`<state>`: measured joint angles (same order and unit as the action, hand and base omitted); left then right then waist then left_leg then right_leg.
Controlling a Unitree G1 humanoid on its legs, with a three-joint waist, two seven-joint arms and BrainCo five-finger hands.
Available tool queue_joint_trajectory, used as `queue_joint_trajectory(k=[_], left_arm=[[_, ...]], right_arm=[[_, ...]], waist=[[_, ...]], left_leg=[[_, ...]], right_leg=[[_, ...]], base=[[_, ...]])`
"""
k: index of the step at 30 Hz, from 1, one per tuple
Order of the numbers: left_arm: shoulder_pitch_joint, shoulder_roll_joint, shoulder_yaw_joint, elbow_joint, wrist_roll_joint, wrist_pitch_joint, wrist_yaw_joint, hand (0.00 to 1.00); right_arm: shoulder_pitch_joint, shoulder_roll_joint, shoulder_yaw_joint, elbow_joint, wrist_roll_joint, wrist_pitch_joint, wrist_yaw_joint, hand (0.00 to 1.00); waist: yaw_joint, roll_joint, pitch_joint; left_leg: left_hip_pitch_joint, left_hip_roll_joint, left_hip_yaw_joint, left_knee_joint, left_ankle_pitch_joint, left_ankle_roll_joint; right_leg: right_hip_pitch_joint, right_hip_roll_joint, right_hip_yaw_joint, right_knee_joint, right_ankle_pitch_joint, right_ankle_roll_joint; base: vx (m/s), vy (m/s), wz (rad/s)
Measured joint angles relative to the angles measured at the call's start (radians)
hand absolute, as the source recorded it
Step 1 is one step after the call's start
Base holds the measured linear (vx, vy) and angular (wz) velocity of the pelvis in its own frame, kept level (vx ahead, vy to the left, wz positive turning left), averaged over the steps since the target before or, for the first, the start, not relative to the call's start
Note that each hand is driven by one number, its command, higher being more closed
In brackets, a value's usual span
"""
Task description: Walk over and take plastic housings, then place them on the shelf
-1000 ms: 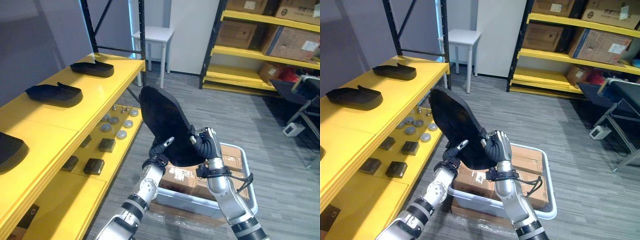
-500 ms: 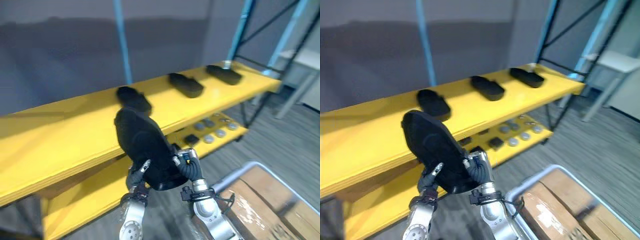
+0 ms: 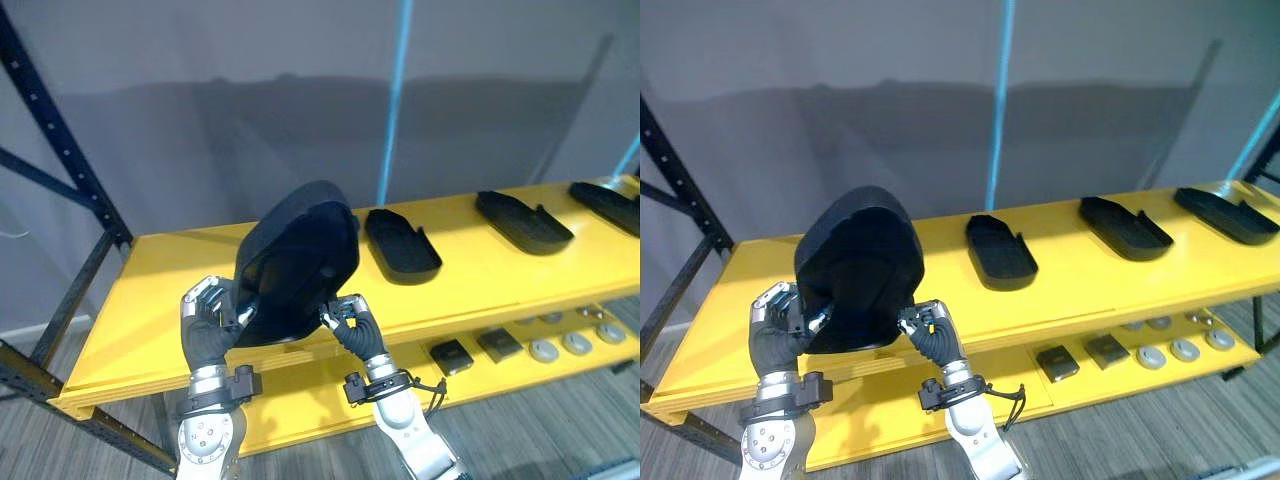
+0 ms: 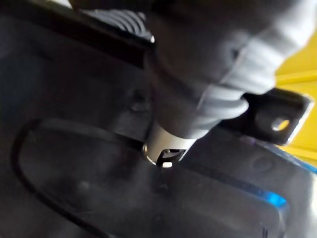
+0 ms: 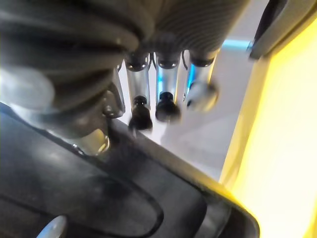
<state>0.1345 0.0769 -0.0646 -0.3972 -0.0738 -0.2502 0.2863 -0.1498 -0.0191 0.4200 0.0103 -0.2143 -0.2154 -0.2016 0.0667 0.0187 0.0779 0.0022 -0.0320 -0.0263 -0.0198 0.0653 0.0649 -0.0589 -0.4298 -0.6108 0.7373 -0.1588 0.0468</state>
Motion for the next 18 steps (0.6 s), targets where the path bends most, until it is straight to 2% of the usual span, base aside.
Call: queue_joint_trajectory(k=[1, 2, 3, 4, 5, 6, 7, 8, 10, 13, 15, 18], left_arm=[[-0.004, 0.003, 0.0, 0.0, 0.0, -0.001, -0.004, 1.0], [-0.012, 0.007, -0.001, 0.006, -0.001, -0.002, -0.01, 1.0], [-0.016, 0.007, -0.001, 0.009, -0.001, -0.002, -0.011, 1.0], [-0.019, 0.01, -0.001, 0.023, -0.001, -0.002, -0.017, 1.0], [-0.018, 0.012, -0.001, 0.027, -0.002, -0.001, -0.018, 1.0], [-0.015, 0.014, 0.001, 0.027, -0.002, -0.001, -0.022, 1.0], [-0.005, 0.005, 0.002, 0.029, -0.002, -0.002, -0.032, 1.0], [0.007, 0.001, 0.004, 0.026, -0.002, -0.002, -0.036, 1.0], [0.025, -0.008, 0.019, 0.028, -0.029, 0.0, -0.059, 1.0], [0.004, -0.009, 0.022, 0.06, -0.086, 0.009, -0.099, 1.0], [-0.028, -0.013, 0.03, 0.098, -0.124, 0.02, -0.102, 1.0], [-0.06, -0.01, 0.173, 0.201, -0.17, 0.034, -0.096, 1.0]], right_arm=[[-0.001, -0.003, -0.012, -0.006, 0.013, 0.0, 0.018, 0.0], [0.003, -0.007, -0.025, -0.028, 0.022, 0.001, 0.032, 0.0], [0.005, -0.013, -0.031, -0.041, 0.023, 0.002, 0.037, 0.0], [0.008, -0.026, -0.047, -0.067, 0.028, 0.004, 0.056, 0.0], [0.013, -0.026, -0.055, -0.08, 0.029, 0.005, 0.064, 0.0], [0.021, -0.024, -0.061, -0.099, 0.031, 0.005, 0.073, 0.0], [0.042, -0.031, -0.067, -0.123, 0.04, 0.005, 0.081, 0.0], [0.046, -0.035, -0.067, -0.125, 0.045, 0.005, 0.087, 0.0], [0.052, -0.051, -0.07, -0.159, 0.057, 0.005, 0.115, 0.0], [0.083, -0.052, -0.102, -0.24, 0.089, 0.004, 0.149, 0.0], [0.092, -0.051, -0.125, -0.259, 0.162, 0.004, 0.173, 0.0], [0.114, -0.015, -0.284, -0.315, 0.37, 0.003, 0.184, 0.0]], waist=[[-0.001, -0.001, 0.005], [-0.004, -0.002, 0.017], [-0.007, -0.002, 0.025], [-0.011, -0.009, 0.032], [-0.013, -0.015, 0.034], [-0.016, -0.026, 0.038], [-0.02, -0.022, 0.04], [-0.02, -0.014, 0.037], [-0.02, -0.004, 0.037], [-0.036, -0.004, 0.037], [-0.05, -0.003, 0.037], [-0.053, -0.002, 0.036]], left_leg=[[-0.003, -0.001, -0.02, 0.006, -0.007, -0.005], [-0.011, -0.002, -0.051, 0.02, -0.018, -0.015], [-0.015, -0.002, -0.066, 0.026, -0.022, -0.02], [-0.018, -0.006, -0.101, 0.036, -0.033, -0.036], [-0.019, -0.011, -0.113, 0.041, -0.04, -0.047], [-0.02, -0.022, -0.128, 0.046, -0.047, -0.057], [-0.019, -0.021, -0.147, 0.051, -0.058, -0.069], [-0.019, -0.01, -0.149, 0.054, -0.06, -0.078], [-0.029, 0.039, -0.153, 0.06, -0.073, -0.098], [-0.044, 0.068, -0.186, 0.06, -0.083, -0.12], [-0.053, 0.073, -0.188, 0.056, -0.077, -0.129], [-0.048, 0.074, -0.148, 0.05, -0.07, -0.135]], right_leg=[[-0.03, 0.054, 0.043, -0.112, -0.009, 0.011], [-0.052, 0.119, 0.133, -0.24, -0.007, 0.013], [-0.059, 0.149, 0.186, -0.298, -0.006, 0.015], [-0.062, 0.203, 0.306, -0.409, -0.005, 0.015], [-0.059, 0.213, 0.34, -0.443, -0.002, 0.012], [-0.05, 0.217, 0.374, -0.469, 0.035, 0.026], [-0.038, 0.223, 0.369, -0.474, 0.074, 0.04], [-0.033, 0.234, 0.36, -0.484, 0.075, 0.039], [-0.007, 0.289, 0.342, -0.544, 0.092, 0.014], [0.033, 0.326, 0.295, -0.613, 0.104, 0.001], [0.05, 0.33, 0.258, -0.63, 0.104, 0.001], [0.068, 0.329, 0.245, -0.645, 0.104, 0.0]], base=[[0.08, -0.066, 0.53], [0.08, -0.066, 0.64], [0.08, -0.149, 0.81], [0.04, -0.128, 0.67], [0.08, -0.215, 0.71], [0.07, -0.214, 0.6], [0.08, -0.219, 0.48], [0.1, -0.197, 0.25], [0.13, -0.169, -0.02], [0.1, -0.157, 0.35], [0.09, -0.098, 0.53], [0.07, -0.004, 0.17]])
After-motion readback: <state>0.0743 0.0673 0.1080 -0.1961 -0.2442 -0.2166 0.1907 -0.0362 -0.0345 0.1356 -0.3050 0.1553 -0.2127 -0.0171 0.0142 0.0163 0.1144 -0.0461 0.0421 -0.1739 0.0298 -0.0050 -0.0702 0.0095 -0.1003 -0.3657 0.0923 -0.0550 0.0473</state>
